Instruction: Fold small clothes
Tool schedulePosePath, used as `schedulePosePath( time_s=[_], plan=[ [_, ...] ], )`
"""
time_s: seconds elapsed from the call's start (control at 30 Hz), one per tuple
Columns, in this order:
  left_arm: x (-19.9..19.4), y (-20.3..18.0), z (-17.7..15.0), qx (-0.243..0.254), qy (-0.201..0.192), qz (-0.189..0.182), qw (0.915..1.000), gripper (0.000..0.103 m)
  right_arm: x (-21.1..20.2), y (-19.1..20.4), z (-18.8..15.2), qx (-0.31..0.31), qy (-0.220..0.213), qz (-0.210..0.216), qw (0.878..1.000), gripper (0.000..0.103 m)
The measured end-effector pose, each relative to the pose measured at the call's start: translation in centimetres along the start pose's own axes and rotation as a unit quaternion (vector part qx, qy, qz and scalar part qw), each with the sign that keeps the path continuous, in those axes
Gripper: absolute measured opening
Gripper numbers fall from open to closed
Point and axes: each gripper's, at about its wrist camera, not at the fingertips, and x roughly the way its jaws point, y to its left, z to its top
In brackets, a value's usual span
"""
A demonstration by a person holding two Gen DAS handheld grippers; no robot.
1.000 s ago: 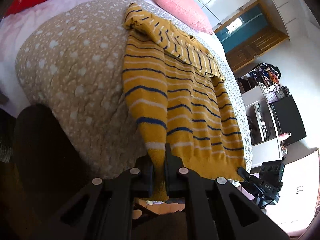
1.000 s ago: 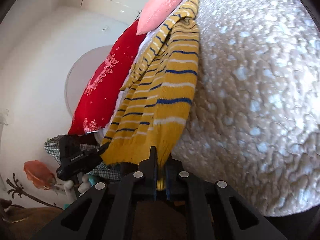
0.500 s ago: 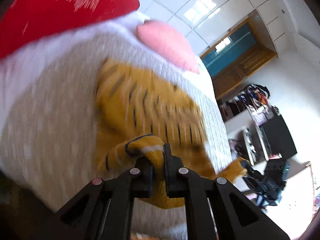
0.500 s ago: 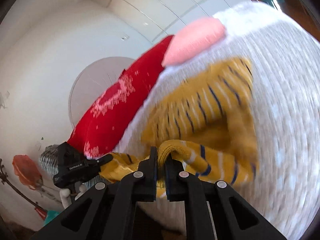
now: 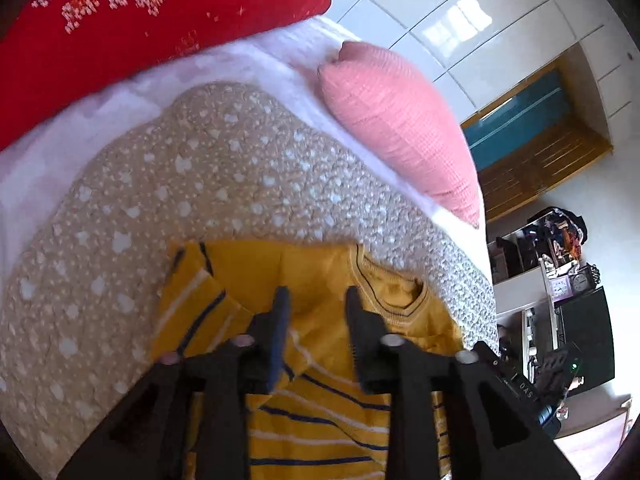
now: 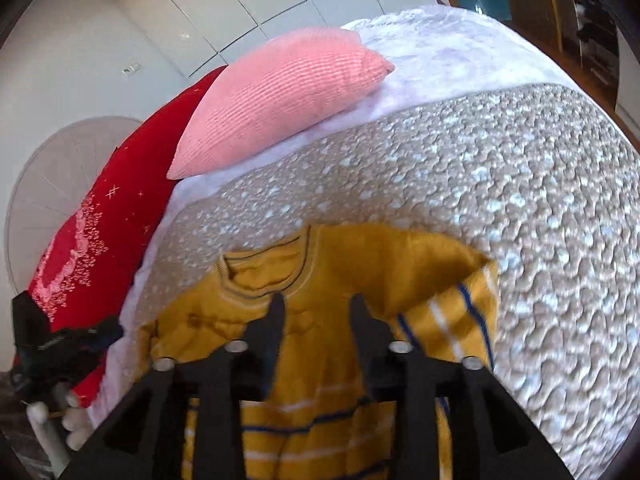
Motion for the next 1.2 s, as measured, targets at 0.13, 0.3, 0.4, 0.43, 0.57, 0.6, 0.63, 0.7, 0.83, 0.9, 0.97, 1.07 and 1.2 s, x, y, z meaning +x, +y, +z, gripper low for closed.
schedulePosePath(
  time_s=[0.13, 0.3, 0.4, 0.43, 0.57, 0.6, 0.63, 0.7, 0.83, 0.9, 0.97, 1.07, 1.2],
  plan=[
    [-1.5, 0.9, -1.0, 0.017, -0.001, 0.019, 0.9997, 0.036, -1.7, -1.2, 0.4, 0.016, -0.026, 0.007, 0.999, 0.048],
    [-2.6, -0.4, -4.3, 0.1, 0.0, 0.044, 0.994, 0.036, -4.6, -0.3, -1.2, -0.015, -0.025, 0.012, 1.0, 0.048],
    [-2.0, -2.4, -6.1, 0.157, 0.013, 0.033, 0.9869, 0.038, -5.4, 0.9, -3.1, -0.038, -0.013, 0.043, 0.998, 0.048],
    [-1.4, -2.9, -6.4, 0.172, 0.021, 0.029, 0.9844, 0.039, -5.3, 1.3, -3.7, -0.044, -0.008, 0.054, 0.998, 0.048],
    [2.4, -3.2, -6.0, 0.192, 0.038, 0.098, 0.9756, 0.04, -2.8, 2.0, -5.4, -0.068, 0.039, 0.07, 0.994, 0.048],
    [3.5, -2.3, -5.2, 0.171, 0.038, 0.124, 0.9766, 0.04, -1.8, 1.6, -5.3, -0.07, 0.043, 0.047, 0.995, 0.048],
    [4.3, -1.2, -4.4, 0.148, 0.041, 0.139, 0.9784, 0.04, -0.5, 0.5, -4.8, -0.062, 0.044, 0.012, 0.997, 0.047],
    [5.8, 1.4, -2.8, 0.092, 0.05, 0.152, 0.9828, 0.04, 0.7, -1.5, -3.8, -0.037, 0.036, -0.029, 0.998, 0.047],
    [5.0, 4.3, -1.1, 0.035, 0.042, 0.122, 0.991, 0.034, 1.0, -6.6, -1.7, 0.049, 0.004, -0.072, 0.996, 0.044],
    [3.2, 4.8, -1.1, 0.034, 0.025, 0.119, 0.992, 0.034, -0.6, -8.0, -1.4, 0.075, -0.014, -0.066, 0.995, 0.047],
    [1.3, 5.5, -1.6, 0.032, 0.016, 0.111, 0.9932, 0.037, -2.6, -9.0, -1.6, 0.086, -0.028, -0.055, 0.994, 0.047],
    [-1.9, 6.5, -3.1, 0.03, 0.01, 0.081, 0.9962, 0.043, -6.6, -10.0, -3.4, 0.088, -0.034, -0.019, 0.995, 0.048],
    [-4.6, 7.8, -6.5, 0.042, 0.016, 0.051, 0.9977, 0.054, -11.0, -10.0, -8.0, 0.061, -0.019, 0.014, 0.998, 0.05]
  ],
)
